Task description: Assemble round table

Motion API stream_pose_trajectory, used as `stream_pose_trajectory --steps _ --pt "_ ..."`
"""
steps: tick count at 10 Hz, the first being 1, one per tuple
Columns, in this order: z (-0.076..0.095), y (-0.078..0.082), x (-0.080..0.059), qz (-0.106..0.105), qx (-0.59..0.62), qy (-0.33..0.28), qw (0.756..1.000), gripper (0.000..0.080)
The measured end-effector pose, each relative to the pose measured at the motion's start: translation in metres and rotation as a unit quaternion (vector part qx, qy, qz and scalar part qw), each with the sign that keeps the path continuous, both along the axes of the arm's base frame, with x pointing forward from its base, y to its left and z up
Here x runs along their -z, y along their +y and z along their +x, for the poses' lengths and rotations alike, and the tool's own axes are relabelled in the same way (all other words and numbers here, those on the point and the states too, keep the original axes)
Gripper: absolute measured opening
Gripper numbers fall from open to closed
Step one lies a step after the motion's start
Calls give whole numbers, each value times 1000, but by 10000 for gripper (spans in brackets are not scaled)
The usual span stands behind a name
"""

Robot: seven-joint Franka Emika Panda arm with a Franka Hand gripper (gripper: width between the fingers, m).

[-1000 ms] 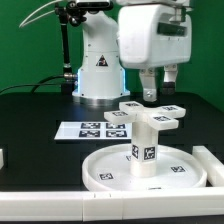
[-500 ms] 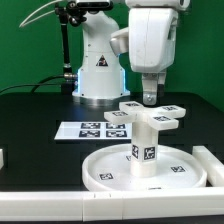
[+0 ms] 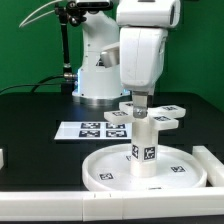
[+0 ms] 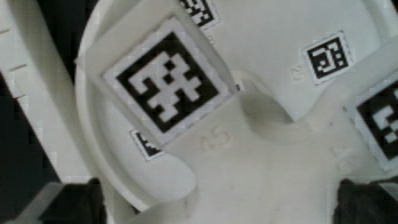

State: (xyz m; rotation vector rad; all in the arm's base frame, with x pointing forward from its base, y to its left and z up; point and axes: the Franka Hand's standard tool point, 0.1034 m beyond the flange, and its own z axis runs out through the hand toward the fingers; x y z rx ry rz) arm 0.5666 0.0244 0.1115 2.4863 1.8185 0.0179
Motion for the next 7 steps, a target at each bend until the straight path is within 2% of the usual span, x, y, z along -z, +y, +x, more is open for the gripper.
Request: stream_pose_trajectory --steps 4,7 --pt "0 0 0 0 5 0 1000 648" --pt "0 5 0 2 20 -1 1000 648"
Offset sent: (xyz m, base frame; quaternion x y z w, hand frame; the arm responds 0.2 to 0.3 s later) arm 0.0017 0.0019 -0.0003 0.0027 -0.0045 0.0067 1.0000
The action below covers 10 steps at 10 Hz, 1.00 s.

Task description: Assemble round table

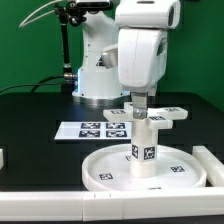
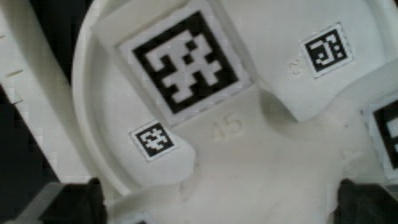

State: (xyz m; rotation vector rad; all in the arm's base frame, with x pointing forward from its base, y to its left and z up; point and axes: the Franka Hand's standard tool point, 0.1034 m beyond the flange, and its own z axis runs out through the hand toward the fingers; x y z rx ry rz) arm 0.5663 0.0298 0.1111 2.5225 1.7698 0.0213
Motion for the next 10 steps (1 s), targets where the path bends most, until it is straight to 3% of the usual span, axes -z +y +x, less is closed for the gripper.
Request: stream_pose_trajectory --steps 7,10 --pt "0 8 -3 3 87 -2 996 648" --pt "2 2 -5 2 99 5 995 648"
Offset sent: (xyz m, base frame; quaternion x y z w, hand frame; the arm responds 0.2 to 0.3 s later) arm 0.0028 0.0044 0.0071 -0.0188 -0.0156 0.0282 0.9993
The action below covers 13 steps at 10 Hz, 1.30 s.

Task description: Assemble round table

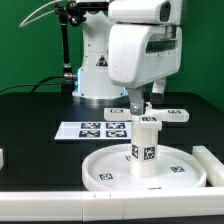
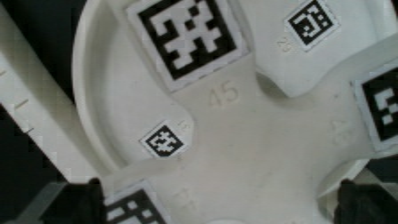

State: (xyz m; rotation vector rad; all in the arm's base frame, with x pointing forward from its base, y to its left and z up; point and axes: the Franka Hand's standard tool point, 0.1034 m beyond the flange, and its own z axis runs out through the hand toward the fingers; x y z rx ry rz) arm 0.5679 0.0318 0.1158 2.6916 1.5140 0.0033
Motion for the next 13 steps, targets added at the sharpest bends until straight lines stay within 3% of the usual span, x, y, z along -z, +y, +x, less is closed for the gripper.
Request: stream_pose_trajectory --steps 3,6,13 --pt "-1 -3 1 1 21 2 1000 648" --pt "-12 -15 7 -4 144 31 989 648" --pt "-14 2 -1 -9 177 48 983 648"
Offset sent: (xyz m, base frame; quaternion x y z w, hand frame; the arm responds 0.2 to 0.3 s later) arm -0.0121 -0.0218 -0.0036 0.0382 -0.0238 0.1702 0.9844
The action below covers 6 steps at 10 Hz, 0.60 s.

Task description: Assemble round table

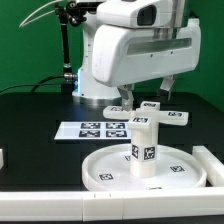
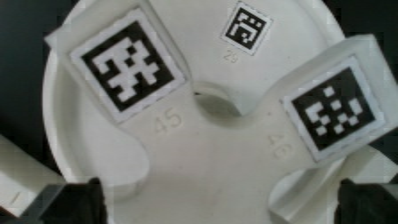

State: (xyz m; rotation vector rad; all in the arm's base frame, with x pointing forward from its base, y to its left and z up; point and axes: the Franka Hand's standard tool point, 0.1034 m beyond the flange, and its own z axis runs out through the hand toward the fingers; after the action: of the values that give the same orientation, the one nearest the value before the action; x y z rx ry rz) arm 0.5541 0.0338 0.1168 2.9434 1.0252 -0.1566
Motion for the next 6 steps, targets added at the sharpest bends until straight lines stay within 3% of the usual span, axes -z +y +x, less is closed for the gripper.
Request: stream_pose_trajectory --steps 6 --pt "1 -3 8 -1 1 -2 1000 648"
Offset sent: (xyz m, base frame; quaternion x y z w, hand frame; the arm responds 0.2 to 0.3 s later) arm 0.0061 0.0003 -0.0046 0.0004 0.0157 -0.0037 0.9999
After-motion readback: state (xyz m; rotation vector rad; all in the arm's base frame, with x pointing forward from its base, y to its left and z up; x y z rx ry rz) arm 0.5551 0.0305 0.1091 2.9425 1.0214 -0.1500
